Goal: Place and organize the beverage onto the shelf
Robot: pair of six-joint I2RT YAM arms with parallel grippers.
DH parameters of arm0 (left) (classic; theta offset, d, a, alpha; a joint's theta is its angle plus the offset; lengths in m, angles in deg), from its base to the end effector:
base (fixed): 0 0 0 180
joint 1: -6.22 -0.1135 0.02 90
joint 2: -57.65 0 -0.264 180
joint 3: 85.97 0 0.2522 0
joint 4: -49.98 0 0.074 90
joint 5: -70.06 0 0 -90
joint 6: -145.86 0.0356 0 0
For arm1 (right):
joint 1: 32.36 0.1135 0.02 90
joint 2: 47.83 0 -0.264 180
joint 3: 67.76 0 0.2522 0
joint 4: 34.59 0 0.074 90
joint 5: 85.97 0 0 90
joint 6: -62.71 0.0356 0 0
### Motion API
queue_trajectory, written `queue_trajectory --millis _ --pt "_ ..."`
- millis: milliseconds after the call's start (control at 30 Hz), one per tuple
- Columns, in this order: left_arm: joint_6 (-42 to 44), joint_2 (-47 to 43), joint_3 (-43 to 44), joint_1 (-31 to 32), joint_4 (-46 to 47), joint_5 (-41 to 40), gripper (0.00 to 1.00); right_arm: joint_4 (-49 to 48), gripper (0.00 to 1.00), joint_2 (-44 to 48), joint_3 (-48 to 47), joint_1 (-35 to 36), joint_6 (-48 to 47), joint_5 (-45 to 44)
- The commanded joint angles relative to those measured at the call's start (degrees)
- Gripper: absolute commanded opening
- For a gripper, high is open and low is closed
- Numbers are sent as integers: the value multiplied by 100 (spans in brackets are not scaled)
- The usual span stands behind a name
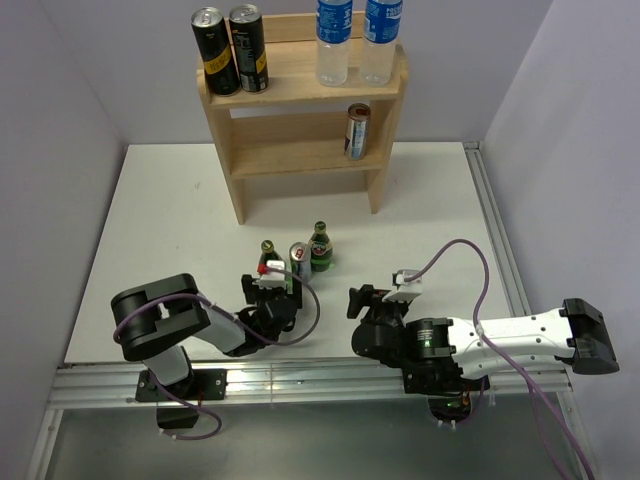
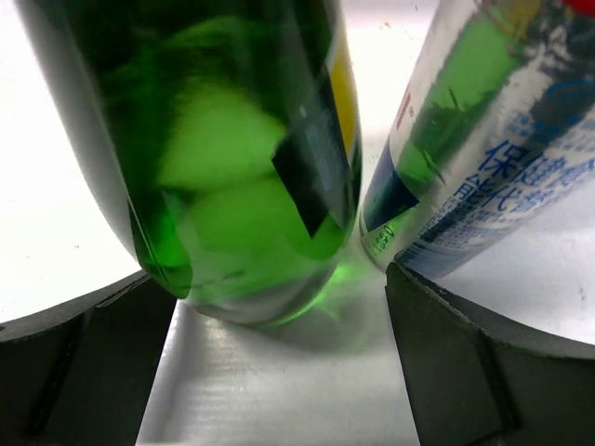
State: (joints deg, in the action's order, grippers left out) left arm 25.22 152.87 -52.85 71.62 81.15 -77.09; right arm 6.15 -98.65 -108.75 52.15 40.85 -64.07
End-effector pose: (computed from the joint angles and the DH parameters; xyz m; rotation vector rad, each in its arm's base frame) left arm 0.1280 -0.2077 0.1056 0.0075 1.8545 -0.1008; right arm 0.0479 0.1533 0.2077 0.1776 1.8688 0.3438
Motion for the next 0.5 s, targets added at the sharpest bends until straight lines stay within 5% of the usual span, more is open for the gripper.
queue_trajectory --millis 0,467 --pt "145 14 174 -159 596 116 97 -202 81 3 68 39 200 -239" --pt "593 5 191 -898 1123 687 93 -589 81 -384 130 31 77 -178"
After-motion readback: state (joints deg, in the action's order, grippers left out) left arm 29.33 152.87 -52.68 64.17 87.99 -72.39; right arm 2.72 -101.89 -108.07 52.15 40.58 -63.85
